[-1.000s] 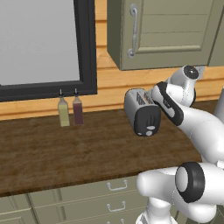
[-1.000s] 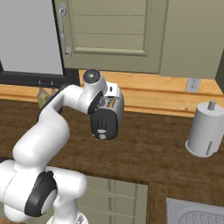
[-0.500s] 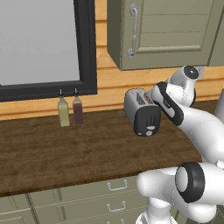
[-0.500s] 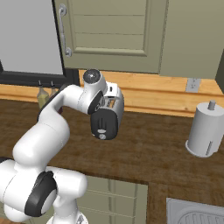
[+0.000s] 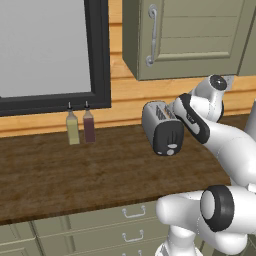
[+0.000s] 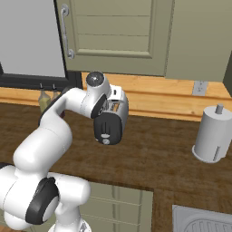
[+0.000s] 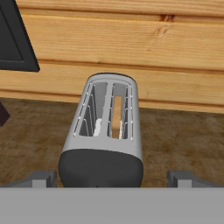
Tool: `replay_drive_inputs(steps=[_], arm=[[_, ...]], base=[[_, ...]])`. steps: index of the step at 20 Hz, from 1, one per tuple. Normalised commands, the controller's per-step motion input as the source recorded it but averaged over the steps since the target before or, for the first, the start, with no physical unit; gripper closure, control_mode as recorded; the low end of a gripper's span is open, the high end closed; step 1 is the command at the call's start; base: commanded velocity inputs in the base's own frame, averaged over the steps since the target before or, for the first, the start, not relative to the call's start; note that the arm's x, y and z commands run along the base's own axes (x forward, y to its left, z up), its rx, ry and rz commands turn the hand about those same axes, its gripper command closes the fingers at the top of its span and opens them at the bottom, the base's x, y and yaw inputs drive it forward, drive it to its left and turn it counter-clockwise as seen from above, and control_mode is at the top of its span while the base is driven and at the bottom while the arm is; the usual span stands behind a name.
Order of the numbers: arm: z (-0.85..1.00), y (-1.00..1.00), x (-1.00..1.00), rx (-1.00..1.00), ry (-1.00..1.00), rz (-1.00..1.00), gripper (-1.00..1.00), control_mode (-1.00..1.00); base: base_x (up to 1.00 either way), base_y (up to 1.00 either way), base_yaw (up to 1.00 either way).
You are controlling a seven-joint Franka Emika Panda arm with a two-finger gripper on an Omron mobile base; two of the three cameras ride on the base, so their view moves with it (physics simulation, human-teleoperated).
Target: Start the toaster. Once the lever pops up, take the bread to the plate on the dining counter.
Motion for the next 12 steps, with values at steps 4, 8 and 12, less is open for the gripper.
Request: replay_drive_inputs(steps=[4,8,12], arm=[[0.0,0.0,0.0,0.0,0.0,0.0,-1.0,-1.0],[0.0,0.0,0.0,0.0,0.0,0.0,-1.0,-1.0],[0.0,0.0,0.0,0.0,0.0,0.0,-1.0,-1.0]], base=[[0.0,0.0,0.0],[0.0,0.0,0.0],[0.0,0.0,0.0]])
